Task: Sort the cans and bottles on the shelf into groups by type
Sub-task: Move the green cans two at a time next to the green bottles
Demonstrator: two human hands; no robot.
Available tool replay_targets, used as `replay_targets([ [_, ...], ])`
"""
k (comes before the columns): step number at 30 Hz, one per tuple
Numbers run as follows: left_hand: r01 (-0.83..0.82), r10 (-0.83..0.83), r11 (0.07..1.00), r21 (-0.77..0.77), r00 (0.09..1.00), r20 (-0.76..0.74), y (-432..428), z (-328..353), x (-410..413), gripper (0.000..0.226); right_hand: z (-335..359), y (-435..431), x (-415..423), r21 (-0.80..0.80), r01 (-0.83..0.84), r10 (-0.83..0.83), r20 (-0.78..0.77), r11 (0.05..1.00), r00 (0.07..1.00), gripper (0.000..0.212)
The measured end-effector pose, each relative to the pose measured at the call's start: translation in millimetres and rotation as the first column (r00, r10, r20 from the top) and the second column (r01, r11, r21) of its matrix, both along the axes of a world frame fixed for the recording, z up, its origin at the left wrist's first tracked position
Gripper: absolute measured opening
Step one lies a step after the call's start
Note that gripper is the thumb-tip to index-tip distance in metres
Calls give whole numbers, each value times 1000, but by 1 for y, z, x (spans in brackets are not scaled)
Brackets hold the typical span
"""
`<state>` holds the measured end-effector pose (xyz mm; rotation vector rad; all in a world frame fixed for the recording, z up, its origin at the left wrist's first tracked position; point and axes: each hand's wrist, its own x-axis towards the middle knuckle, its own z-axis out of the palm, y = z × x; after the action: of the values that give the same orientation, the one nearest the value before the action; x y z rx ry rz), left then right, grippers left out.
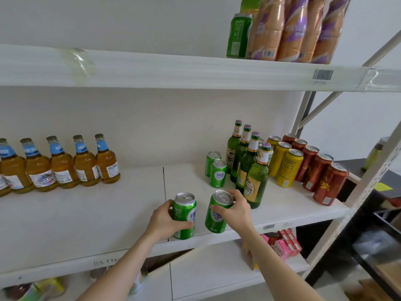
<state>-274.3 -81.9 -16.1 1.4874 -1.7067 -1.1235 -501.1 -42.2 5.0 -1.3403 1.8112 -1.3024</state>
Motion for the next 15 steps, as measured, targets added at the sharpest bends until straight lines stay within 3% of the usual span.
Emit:
replay_targets([
  [15,-85,85,996,-19,996,19,-44,-17,-78,74,-11,-62,-67,-19,-39,39,-2,999,999,62],
])
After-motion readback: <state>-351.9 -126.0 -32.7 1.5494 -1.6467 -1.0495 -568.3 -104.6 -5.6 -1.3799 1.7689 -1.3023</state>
